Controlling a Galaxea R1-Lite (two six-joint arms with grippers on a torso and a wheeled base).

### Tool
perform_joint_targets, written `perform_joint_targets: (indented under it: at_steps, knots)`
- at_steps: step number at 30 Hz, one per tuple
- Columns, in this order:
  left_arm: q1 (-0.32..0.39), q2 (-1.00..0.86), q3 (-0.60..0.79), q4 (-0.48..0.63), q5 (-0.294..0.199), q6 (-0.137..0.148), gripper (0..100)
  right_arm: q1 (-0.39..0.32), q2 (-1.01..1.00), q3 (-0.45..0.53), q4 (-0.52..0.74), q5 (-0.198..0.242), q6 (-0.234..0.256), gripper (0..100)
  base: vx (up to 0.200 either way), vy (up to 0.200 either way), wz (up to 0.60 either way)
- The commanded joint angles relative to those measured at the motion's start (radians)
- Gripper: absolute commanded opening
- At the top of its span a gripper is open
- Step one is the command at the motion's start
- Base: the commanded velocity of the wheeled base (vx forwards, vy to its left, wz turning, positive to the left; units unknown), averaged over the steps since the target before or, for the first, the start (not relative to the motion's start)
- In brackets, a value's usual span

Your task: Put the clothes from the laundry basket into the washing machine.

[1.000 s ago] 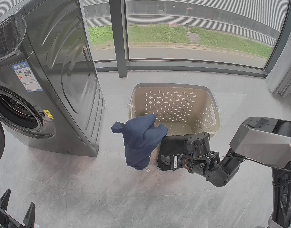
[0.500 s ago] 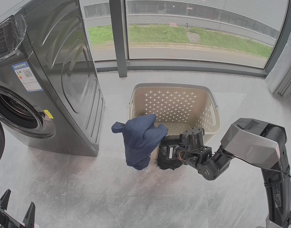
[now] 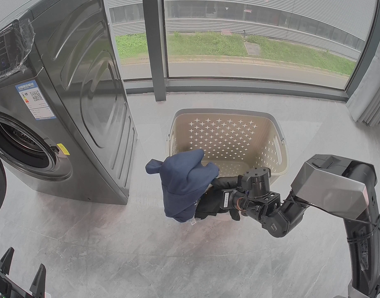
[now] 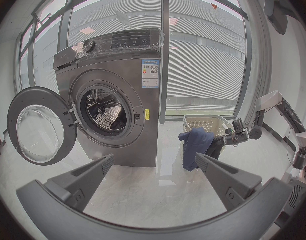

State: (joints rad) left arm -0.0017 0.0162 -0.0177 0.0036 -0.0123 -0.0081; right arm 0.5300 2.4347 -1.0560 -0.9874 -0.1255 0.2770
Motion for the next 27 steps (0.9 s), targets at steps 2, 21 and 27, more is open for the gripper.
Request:
perform_joint_targets:
  at_steps: [2,21,27]
  knots:
    - [0.0,-0.015,0.016,-0.001,0.0,-0.001,100,0.013,-0.18,0.195,-0.043,0.0,-0.002,0,0.0,0.0,0.0]
    - [0.002,-0.016,0.016,-0.001,-0.001,0.014,100,0.11,-0.927,0.485,-0.073,0.08,-0.053,0,0.0,0.0,0.0]
    - [0.002,-0.016,0.016,-0.001,-0.003,0.013,100,0.116,-1.016,0.511,-0.073,0.096,-0.084,0,0.0,0.0,0.0]
